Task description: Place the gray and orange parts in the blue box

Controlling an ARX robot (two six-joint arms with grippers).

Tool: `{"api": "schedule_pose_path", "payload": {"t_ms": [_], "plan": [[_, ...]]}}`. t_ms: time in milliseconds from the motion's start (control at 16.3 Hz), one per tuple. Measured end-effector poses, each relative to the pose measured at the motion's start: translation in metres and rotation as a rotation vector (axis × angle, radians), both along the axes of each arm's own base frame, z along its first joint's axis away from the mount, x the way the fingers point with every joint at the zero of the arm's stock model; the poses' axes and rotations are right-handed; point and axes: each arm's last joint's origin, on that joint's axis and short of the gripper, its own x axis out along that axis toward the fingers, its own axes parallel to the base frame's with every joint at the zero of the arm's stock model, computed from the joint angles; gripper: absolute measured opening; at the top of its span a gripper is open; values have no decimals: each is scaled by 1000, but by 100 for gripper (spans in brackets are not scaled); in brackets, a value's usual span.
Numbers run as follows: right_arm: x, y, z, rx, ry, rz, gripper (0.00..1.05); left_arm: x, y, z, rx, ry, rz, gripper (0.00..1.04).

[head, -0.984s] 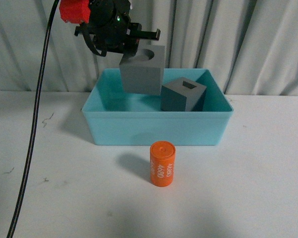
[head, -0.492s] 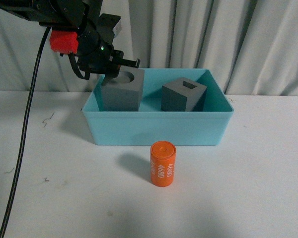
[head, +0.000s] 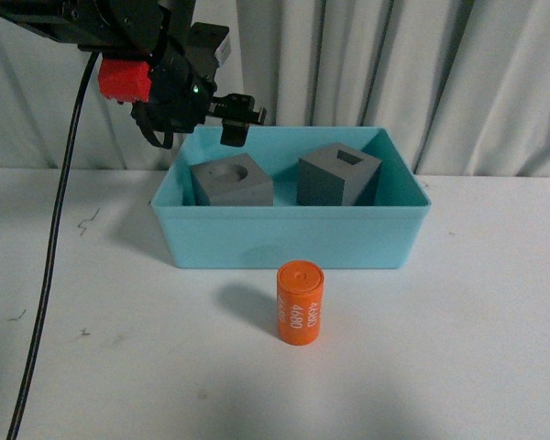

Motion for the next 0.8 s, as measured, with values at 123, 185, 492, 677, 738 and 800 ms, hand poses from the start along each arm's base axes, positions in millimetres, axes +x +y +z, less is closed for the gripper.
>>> {"api": "schedule_pose_path", "payload": {"t_ms": [123,185,492,677,738,800], "plan": [[0,0,0,0,0,0,98,-6,4,4,-67,-9,17,93],[0,0,0,0,0,0,98,-13,8,14,-132,-33,15,100],[0,0,0,0,0,0,98,-140,65,98,-534,-179,-77,98],[0,0,0,0,0,0,98,-251,125,53,-678,-2,3,98],[0,0,0,0,0,0,98,-282,136,31,-709,77,37,98],[0,0,0,0,0,0,98,-302,141,12,-704,109,48,98]]}}
